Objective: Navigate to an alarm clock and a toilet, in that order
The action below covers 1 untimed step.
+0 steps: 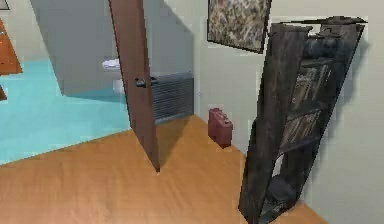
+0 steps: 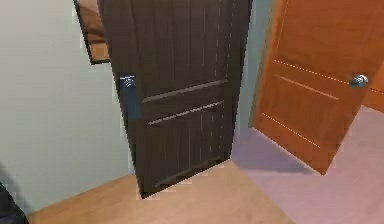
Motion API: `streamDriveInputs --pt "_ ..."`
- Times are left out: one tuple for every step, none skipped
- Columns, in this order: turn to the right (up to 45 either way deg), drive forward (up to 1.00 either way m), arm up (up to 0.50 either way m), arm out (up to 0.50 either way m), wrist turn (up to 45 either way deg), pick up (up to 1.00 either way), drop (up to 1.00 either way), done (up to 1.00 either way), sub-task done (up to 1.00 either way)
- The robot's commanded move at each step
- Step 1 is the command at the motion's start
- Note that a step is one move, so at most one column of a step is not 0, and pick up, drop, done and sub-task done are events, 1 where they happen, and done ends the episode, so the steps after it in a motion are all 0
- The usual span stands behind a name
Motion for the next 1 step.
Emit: streamDriveInputs --pt "45.0 0.00 0.00 0.00 0.0 0.00 0.00 0.00 0.00"
